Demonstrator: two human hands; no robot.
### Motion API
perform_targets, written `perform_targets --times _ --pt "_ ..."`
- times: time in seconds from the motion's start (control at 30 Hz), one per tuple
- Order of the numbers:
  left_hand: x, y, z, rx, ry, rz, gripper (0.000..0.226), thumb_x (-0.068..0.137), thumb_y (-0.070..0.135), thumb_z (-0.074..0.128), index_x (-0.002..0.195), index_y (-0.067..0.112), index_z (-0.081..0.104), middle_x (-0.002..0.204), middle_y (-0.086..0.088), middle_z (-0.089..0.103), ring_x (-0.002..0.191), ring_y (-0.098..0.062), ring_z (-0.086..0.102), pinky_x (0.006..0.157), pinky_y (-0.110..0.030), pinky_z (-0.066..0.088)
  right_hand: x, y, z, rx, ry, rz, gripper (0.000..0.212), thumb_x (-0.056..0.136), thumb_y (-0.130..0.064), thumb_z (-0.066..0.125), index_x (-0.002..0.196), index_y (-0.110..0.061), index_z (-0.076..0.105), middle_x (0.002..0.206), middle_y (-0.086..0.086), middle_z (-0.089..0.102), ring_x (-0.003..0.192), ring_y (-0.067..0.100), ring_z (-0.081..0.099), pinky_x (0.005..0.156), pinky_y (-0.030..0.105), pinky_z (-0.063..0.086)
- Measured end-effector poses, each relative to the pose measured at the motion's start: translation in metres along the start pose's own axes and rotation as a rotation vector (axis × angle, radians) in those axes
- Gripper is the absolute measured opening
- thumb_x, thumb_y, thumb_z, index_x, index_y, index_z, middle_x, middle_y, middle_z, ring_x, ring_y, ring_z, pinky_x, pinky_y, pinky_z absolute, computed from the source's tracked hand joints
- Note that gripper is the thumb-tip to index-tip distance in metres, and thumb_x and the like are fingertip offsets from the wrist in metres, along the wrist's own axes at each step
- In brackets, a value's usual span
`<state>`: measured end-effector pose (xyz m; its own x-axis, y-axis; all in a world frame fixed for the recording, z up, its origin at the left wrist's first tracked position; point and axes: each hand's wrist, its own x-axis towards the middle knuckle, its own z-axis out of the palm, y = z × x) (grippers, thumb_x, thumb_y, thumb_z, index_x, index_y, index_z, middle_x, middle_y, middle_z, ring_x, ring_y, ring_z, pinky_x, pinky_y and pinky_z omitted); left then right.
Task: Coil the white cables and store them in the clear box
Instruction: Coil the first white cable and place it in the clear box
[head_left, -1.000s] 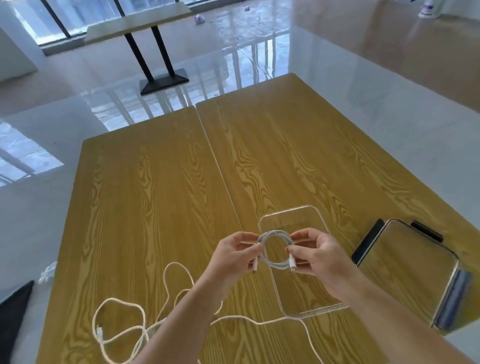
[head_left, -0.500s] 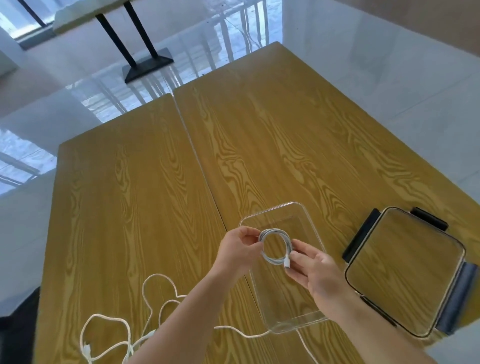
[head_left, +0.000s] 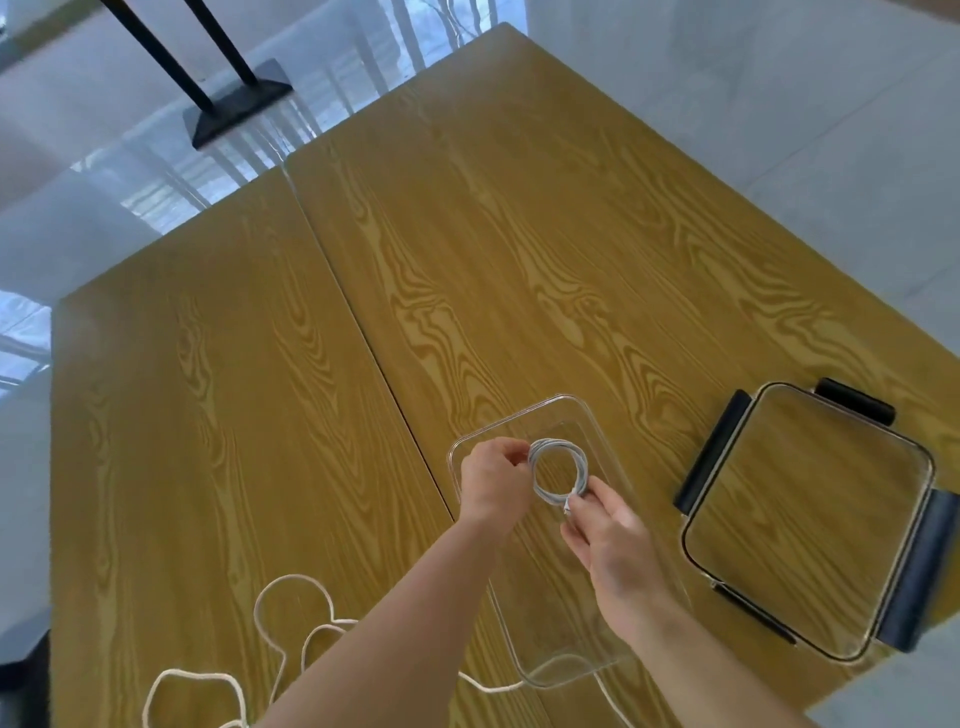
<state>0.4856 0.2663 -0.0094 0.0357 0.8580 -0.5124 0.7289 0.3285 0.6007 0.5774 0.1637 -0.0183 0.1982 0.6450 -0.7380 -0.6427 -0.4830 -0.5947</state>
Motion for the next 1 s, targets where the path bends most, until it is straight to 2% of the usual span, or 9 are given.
perform_targets --times 0.1,0.27,0.33,0.43,0.6,0.7,0.77,0.87,1.0 --pt "0.005 -0.002 0.004 -0.012 -0.034 -0.031 0.028 0.093 0.009 0.056 0.109 0.022 0.075 0.097 0.010 0.073 0.077 -0.007 0.068 0.057 -0.017 0.053 0.007 0.003 0.004 0.000 0.006 -0.011 0.053 0.096 -0.016 0.061 0.146 -0.017 0.044 0.138 0.000 0.059 0.130 0.012 0.053 0.115 0.037 0.039" --pt "0.009 -0.001 0.005 -0.125 -0.081 -0.069 0.038 0.094 0.004 0.048 0.118 0.022 0.072 0.101 0.014 0.070 0.089 -0.005 0.068 0.066 -0.015 0.052 0.014 -0.001 0.010 0.014 -0.005 -0.020 0.041 0.096 -0.012 0.058 0.132 -0.030 0.055 0.127 -0.012 0.062 0.114 0.001 0.057 0.107 0.027 0.038" --pt "0.012 0.000 0.008 -0.185 -0.084 -0.101 0.035 0.096 0.006 0.049 0.118 0.023 0.071 0.099 0.017 0.069 0.094 -0.007 0.068 0.069 -0.014 0.052 0.018 0.001 0.009 0.006 0.016 -0.031 0.049 0.095 -0.011 0.056 0.141 -0.026 0.048 0.137 -0.009 0.058 0.121 0.004 0.055 0.109 0.029 0.038" --pt "0.015 0.001 0.010 -0.263 -0.099 -0.140 0.034 0.095 0.005 0.052 0.119 0.022 0.068 0.098 0.018 0.067 0.090 0.002 0.063 0.064 -0.007 0.045 0.023 0.007 0.008 0.017 0.037 -0.044 0.052 0.096 -0.009 0.055 0.145 -0.022 0.043 0.141 -0.006 0.055 0.129 0.009 0.051 0.115 0.035 0.037" --pt "0.019 -0.001 0.014 -0.306 -0.126 -0.169 0.025 0.093 0.013 0.061 0.115 0.022 0.071 0.106 0.012 0.072 0.101 -0.004 0.066 0.074 -0.012 0.048 0.024 0.011 0.008 0.000 0.045 -0.052 0.045 0.096 -0.004 0.052 0.125 -0.037 0.052 0.119 -0.023 0.060 0.116 -0.004 0.054 0.107 0.027 0.037" --pt "0.021 0.000 0.015 -0.279 -0.077 -0.176 0.019 0.095 0.015 0.059 0.105 0.024 0.073 0.090 0.015 0.070 0.082 -0.002 0.065 0.064 -0.013 0.047 0.024 0.014 0.006 -0.012 0.051 -0.059 0.052 0.096 -0.007 0.054 0.142 -0.030 0.045 0.119 -0.026 0.056 0.125 0.003 0.050 0.113 0.032 0.036" --pt "0.021 0.000 0.014 -0.201 -0.037 -0.200 0.024 0.097 0.016 0.054 0.114 0.021 0.070 0.084 0.012 0.068 0.065 -0.004 0.059 0.056 -0.016 0.047 0.023 0.016 0.006 -0.011 0.054 -0.047 0.058 0.097 -0.010 0.055 0.150 -0.025 0.036 0.120 -0.026 0.052 0.131 0.007 0.044 0.118 0.038 0.033" --pt "0.022 0.000 0.014 -0.141 -0.038 -0.233 0.033 0.097 0.014 0.049 0.126 0.016 0.065 0.088 0.002 0.070 0.060 -0.006 0.055 0.051 -0.019 0.045 0.021 0.017 0.006 -0.003 0.038 -0.020 0.061 0.097 -0.011 0.055 0.153 -0.022 0.033 0.134 -0.015 0.049 0.137 0.009 0.041 0.120 0.041 0.030" --pt "0.020 0.003 0.014 -0.148 -0.044 -0.271 0.038 0.096 0.009 0.044 0.128 0.017 0.064 0.077 0.005 0.064 0.051 -0.005 0.049 0.045 -0.018 0.040 0.021 0.017 0.004 -0.001 0.003 -0.006 0.060 0.096 -0.012 0.055 0.152 -0.020 0.035 0.150 -0.006 0.046 0.141 0.010 0.038 0.122 0.043 0.028"
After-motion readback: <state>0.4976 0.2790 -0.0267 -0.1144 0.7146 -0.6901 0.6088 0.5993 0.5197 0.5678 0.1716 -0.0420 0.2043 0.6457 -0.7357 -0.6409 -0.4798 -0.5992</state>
